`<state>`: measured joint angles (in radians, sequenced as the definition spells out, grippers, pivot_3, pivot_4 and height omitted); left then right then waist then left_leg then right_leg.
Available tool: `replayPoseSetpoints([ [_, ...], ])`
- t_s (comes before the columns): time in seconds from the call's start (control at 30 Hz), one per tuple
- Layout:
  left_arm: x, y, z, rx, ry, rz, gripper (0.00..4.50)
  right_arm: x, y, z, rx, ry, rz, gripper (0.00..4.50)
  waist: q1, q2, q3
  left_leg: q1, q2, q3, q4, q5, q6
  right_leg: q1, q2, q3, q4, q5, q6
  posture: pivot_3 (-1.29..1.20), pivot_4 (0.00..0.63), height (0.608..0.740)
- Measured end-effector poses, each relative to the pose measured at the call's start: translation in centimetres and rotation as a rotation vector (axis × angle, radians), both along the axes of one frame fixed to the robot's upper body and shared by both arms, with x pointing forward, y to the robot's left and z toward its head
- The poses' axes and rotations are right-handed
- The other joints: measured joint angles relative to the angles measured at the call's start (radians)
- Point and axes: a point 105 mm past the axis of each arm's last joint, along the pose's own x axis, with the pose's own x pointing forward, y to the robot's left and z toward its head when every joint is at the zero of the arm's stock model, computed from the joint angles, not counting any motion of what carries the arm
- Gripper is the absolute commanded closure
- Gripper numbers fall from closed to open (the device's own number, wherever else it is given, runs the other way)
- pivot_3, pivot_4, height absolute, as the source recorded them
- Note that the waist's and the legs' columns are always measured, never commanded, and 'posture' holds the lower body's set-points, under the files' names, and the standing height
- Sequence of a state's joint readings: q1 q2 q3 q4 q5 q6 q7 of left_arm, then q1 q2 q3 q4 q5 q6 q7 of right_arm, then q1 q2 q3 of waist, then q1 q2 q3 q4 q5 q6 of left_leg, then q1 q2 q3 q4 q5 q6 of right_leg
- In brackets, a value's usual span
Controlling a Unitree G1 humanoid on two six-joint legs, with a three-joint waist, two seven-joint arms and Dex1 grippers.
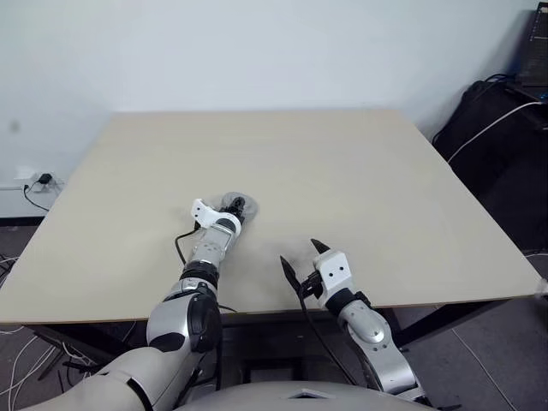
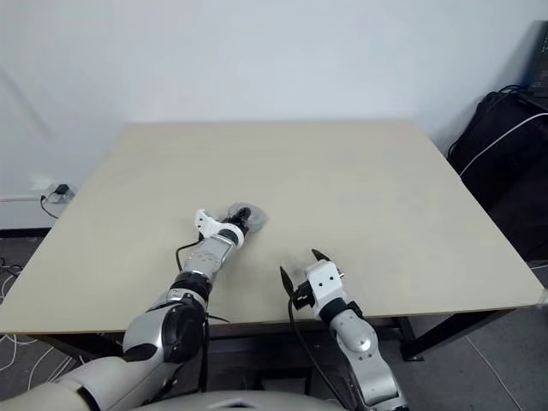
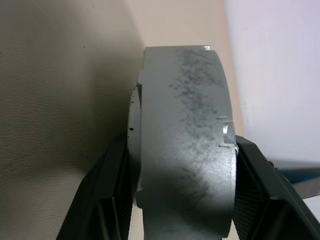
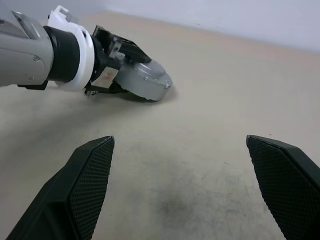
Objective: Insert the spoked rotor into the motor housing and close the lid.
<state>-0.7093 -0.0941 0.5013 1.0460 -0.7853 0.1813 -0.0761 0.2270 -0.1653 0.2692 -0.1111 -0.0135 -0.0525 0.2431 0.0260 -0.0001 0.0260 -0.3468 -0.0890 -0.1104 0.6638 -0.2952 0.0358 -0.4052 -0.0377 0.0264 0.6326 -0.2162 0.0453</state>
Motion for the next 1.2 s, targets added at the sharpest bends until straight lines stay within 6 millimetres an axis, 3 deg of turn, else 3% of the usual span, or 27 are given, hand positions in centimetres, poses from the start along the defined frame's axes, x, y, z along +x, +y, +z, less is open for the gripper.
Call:
replayPoseSetpoints([
  [0.1,0.0,0.2,0.2,0.022,-0.008,-0.004,0.11,0.0,0.2,-0.3,-0.004,0.021,0.016,0.00,-0.005,-0.001,-0.003,0.004,0.000,0.000,0.000,0.000,0.000,0.005,0.000,0.000,0.001,0.000,0.000,0.00,0.000,0.740],
  [0.23,-1.1,1.2,-0.3,0.084,0.000,-0.038,0.05,-0.2,0.5,-0.7,0.000,0.053,0.031,0.00,-0.027,0.001,-0.010,0.008,0.002,0.001,-0.001,-0.001,0.001,0.010,0.000,0.002,0.002,-0.003,0.004,0.00,0.000,0.740],
  [0.5,-6.6,3.5,-1.5,0.289,0.041,-0.222,0.05,-0.2,0.6,-1.9,0.031,0.146,0.022,0.00,-0.048,0.002,-0.019,0.027,0.006,0.003,-0.003,-0.009,-0.001,0.021,0.002,0.007,0.010,-0.012,-0.001,0.00,0.000,0.740],
  [0.67,-11.1,4.9,-2.1,0.687,-0.008,-0.386,0.05,0.5,-1.1,-3.0,0.115,0.251,-0.131,0.00,-0.056,0.003,-0.019,0.038,0.016,0.006,-0.008,-0.017,-0.011,0.033,0.011,0.011,0.011,-0.021,-0.014,0.00,0.000,0.740],
  [0.83,-14.1,6.7,-2.5,1.068,-0.084,-0.332,0.05,1.0,-3.2,-2.8,0.078,0.200,-0.234,0.00,-0.041,0.004,-0.014,0.035,0.018,0.006,-0.009,-0.016,-0.013,0.023,0.013,0.011,0.013,-0.020,-0.012,0.00,0.000,0.740],
  [1.03,-13.9,6.8,0.9,1.279,-0.283,-0.110,0.05,1.1,-3.7,-2.0,0.050,0.099,-0.284,0.00,0.001,0.006,-0.009,0.023,0.017,0.006,-0.006,-0.016,-0.009,0.012,0.012,0.010,0.011,-0.018,-0.009,0.00,0.000,0.740],
  [1.2,-14.2,5.9,1.3,1.316,-0.373,-0.080,0.05,1.0,-4.2,-1.6,0.020,0.026,-0.316,0.00,0.003,0.005,-0.009,0.021,0.016,0.006,-0.004,-0.016,-0.005,0.011,0.012,0.010,0.010,-0.017,-0.008,0.00,0.000,0.740],
])
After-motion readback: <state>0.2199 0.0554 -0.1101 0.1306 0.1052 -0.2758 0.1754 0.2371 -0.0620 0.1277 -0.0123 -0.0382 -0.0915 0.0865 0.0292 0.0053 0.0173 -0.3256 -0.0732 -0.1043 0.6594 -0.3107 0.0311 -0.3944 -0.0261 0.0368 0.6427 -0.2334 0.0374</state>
